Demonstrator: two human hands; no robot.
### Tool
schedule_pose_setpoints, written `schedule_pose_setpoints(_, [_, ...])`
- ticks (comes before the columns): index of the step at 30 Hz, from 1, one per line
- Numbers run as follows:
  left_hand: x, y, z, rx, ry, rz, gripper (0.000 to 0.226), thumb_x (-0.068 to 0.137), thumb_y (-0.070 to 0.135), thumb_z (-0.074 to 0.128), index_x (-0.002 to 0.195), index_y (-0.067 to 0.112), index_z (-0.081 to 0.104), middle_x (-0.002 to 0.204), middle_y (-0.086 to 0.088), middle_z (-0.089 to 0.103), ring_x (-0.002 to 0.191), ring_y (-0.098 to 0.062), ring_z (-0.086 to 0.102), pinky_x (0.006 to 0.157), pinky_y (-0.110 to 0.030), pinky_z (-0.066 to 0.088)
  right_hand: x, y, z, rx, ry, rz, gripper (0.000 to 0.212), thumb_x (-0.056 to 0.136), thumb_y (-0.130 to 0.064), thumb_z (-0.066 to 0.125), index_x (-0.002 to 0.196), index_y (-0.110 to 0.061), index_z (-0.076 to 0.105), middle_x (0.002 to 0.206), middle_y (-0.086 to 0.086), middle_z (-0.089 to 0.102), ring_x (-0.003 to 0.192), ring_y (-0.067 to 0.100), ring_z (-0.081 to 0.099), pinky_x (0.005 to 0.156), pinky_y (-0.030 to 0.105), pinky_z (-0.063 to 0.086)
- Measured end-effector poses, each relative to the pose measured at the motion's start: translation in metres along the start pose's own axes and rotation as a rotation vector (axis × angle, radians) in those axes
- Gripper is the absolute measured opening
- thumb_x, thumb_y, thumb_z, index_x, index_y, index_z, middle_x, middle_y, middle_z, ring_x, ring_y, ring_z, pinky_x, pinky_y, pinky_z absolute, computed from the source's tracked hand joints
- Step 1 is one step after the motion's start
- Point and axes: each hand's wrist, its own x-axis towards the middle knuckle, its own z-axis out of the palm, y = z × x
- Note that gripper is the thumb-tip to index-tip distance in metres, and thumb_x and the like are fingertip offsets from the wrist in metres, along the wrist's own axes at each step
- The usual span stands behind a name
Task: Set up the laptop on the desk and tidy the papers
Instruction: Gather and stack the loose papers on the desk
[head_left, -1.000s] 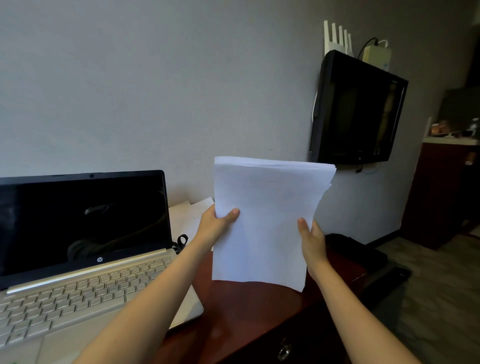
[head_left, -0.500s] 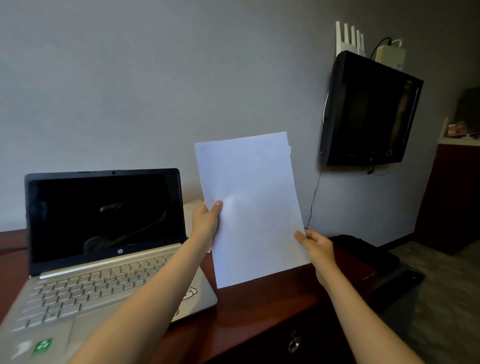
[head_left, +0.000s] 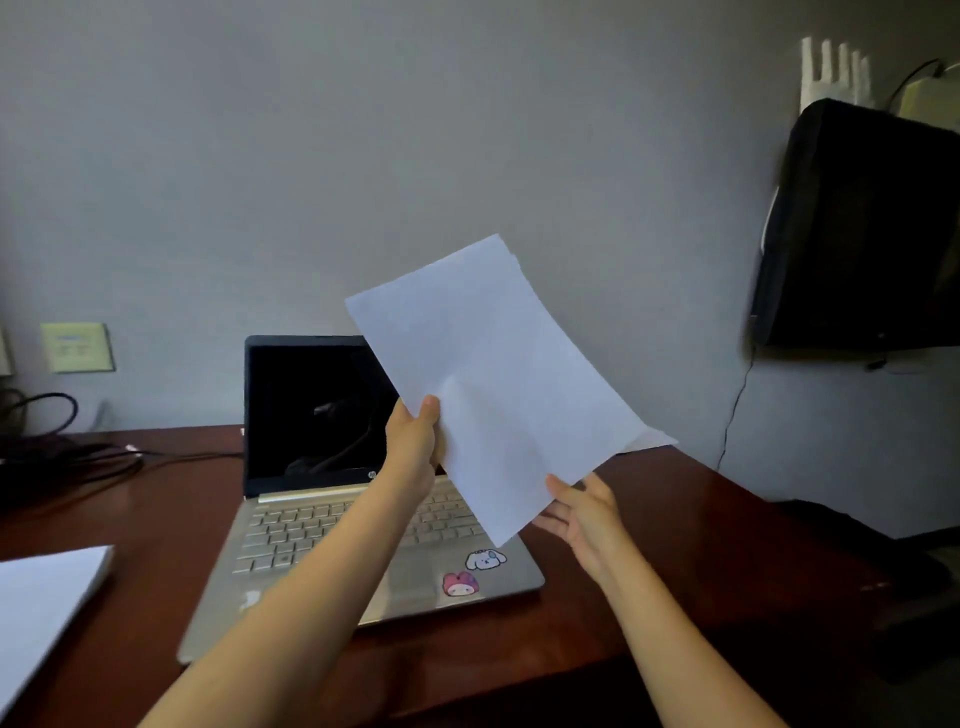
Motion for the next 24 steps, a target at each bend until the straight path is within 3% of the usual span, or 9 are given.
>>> schedule_pose_setpoints(3, [-0.004,0.017,-0.038,0.088,-0.013,0.014,0.040,0.098,0.004,0.043,0.137,0.013,0.040,0.133,-0.008,0.053,0.110,-0.032,0.055,0.087,-0.044,0.047,-0.001,0.005,0.024,-0.023,-0.044,-0.029,0.020,0.093,0.000,0.050,0.094,-0.019,0.056,0.093,0.002,0.065,0.059,0.010,0.069,0.048,0.024,0.053])
schedule_pose_setpoints(6, [-0.009,0.033,-0.078,0.148,-0.018,0.011,0.047,0.095,0.001,0.046,0.139,0.016,0.037,0.120,-0.005,0.057,0.102,-0.031,0.055,0.079,-0.042,0.049,-0.003,0.012,0.050,-0.037,-0.104,-0.029,0.020,0.092,0.001,0.050,0.098,-0.016,0.056,0.095,0.004,0.065,0.070,0.018,0.066,0.048,0.025,0.053])
schedule_pose_setpoints(10, [-0.016,0.054,-0.128,0.135,0.038,-0.016,0.052,0.092,-0.003,0.048,0.139,0.014,0.037,0.131,-0.009,0.054,0.112,-0.035,0.055,0.072,-0.041,0.054,-0.010,0.024,0.090,-0.035,-0.188,0.006,0.026,0.092,0.003,0.050,0.114,-0.009,0.053,0.099,0.008,0.065,0.078,0.024,0.064,0.049,0.029,0.054])
schedule_pose_setpoints(13, [-0.029,0.070,-0.161,0.108,0.108,0.009,0.047,0.090,-0.007,0.047,0.133,0.010,0.041,0.115,-0.008,0.058,0.088,-0.024,0.060,0.054,-0.031,0.054,-0.019,0.036,0.120,-0.039,-0.278,0.028,0.027,0.092,0.002,0.050,0.115,-0.012,0.053,0.098,0.005,0.066,0.079,0.023,0.064,0.051,0.030,0.054])
schedule_pose_setpoints(20, [-0.060,0.098,-0.232,0.040,0.322,0.019,0.042,0.088,-0.012,0.046,0.114,0.021,0.047,0.094,0.002,0.059,0.078,-0.017,0.055,0.064,-0.029,0.040,-0.035,0.062,0.190,-0.078,-0.412,0.076,0.035,0.091,0.002,0.051,0.124,-0.010,0.050,0.112,0.011,0.063,0.084,0.025,0.063,0.049,0.027,0.053])
schedule_pose_setpoints(24, [-0.081,0.114,-0.266,0.062,0.400,0.018,0.049,0.088,-0.010,0.046,0.127,0.019,0.044,0.094,-0.001,0.057,0.079,-0.019,0.056,0.064,-0.033,0.049,-0.046,0.075,0.227,-0.085,-0.477,0.112,0.034,0.091,0.003,0.051,0.122,-0.010,0.051,0.104,0.006,0.064,0.084,0.020,0.064,0.053,0.026,0.052])
